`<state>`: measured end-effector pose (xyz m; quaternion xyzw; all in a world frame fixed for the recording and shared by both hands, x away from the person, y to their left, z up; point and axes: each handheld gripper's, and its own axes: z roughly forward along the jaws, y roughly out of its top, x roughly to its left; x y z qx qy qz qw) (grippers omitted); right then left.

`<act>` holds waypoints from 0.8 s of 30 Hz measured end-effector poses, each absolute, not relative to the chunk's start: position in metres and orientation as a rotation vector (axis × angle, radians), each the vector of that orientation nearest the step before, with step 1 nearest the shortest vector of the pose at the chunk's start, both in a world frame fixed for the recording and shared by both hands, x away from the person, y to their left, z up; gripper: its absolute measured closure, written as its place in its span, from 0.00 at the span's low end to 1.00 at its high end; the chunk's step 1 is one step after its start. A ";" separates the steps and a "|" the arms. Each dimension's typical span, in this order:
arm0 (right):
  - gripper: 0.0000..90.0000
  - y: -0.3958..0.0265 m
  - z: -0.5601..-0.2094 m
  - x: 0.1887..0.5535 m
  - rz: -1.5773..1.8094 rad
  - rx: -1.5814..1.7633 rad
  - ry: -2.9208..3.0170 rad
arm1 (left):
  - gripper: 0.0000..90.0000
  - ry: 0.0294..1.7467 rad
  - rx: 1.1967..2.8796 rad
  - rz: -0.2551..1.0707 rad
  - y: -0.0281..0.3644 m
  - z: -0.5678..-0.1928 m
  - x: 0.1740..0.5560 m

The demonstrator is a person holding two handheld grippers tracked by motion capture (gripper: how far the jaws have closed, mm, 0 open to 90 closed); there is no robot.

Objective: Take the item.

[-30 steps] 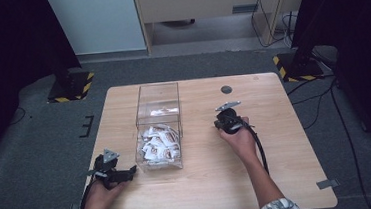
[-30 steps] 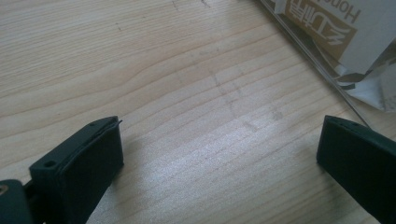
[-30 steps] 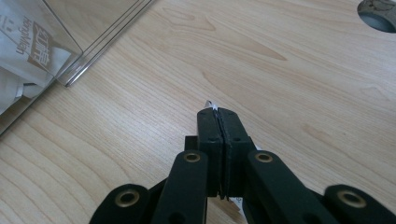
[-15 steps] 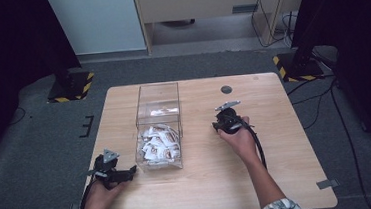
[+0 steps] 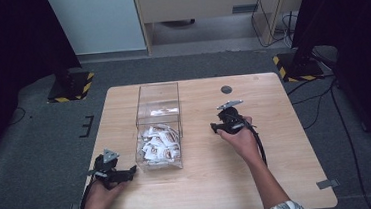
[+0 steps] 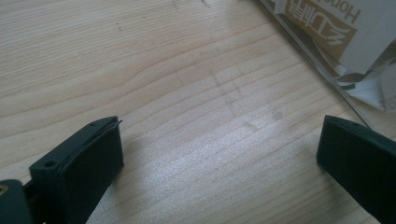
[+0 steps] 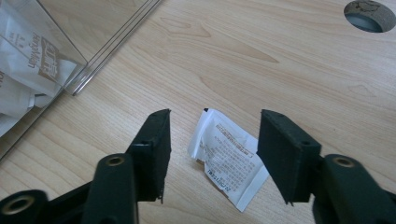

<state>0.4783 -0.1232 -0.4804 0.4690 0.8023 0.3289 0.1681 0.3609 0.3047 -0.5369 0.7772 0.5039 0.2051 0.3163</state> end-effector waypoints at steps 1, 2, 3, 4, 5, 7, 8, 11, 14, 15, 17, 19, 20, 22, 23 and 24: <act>0.44 -0.123 -0.480 0.478 0.938 1.333 2.282 | 0.00 1.327 2.048 0.540 0.305 -0.537 0.361; 0.41 -0.123 -0.480 0.478 0.941 1.334 2.280 | 0.00 1.327 2.047 0.540 0.305 -0.537 0.361; 0.39 -0.123 -0.480 0.477 0.946 1.334 2.275 | 0.00 1.327 2.047 0.540 0.305 -0.537 0.361; 0.36 -0.123 -0.479 0.477 0.948 1.333 2.270 | 0.00 1.327 2.047 0.540 0.305 -0.537 0.361; 0.33 -0.122 -0.479 0.477 0.947 1.327 2.263 | 0.00 1.327 2.048 0.540 0.305 -0.537 0.361; 0.30 -0.121 -0.479 0.476 0.955 1.328 2.250 | 0.00 1.327 2.048 0.540 0.305 -0.537 0.361; 0.28 -0.121 -0.478 0.476 0.961 1.330 2.248 | 0.00 1.327 2.047 0.540 0.305 -0.537 0.361; 0.25 -0.119 -0.477 0.476 0.976 1.331 2.244 | 0.00 1.327 2.048 0.539 0.305 -0.537 0.361; 0.21 -0.118 -0.478 0.475 0.969 1.325 2.257 | 0.00 1.327 2.048 0.539 0.305 -0.537 0.361; 0.20 -0.118 -0.478 0.474 0.964 1.328 2.262 | 0.00 1.327 2.048 0.540 0.305 -0.537 0.361; 0.18 -0.119 -0.477 0.473 0.965 1.325 2.268 | 0.00 1.327 2.048 0.540 0.305 -0.537 0.361; 0.16 -0.120 -0.476 0.472 0.974 1.332 2.260 | 0.00 1.327 2.048 0.540 0.305 -0.537 0.361; 0.15 -0.121 -0.475 0.471 0.983 1.332 2.258 | 0.00 1.327 2.048 0.540 0.305 -0.537 0.361; 0.12 -0.123 -0.474 0.470 0.974 1.344 2.262 | 0.00 1.327 2.048 0.539 0.305 -0.537 0.361; 0.11 -0.124 -0.474 0.470 0.968 1.344 2.269 | 0.00 1.327 2.048 0.540 0.305 -0.537 0.361; 0.11 -0.125 -0.473 0.469 0.969 1.347 2.267 | 0.00 1.327 2.048 0.540 0.305 -0.537 0.361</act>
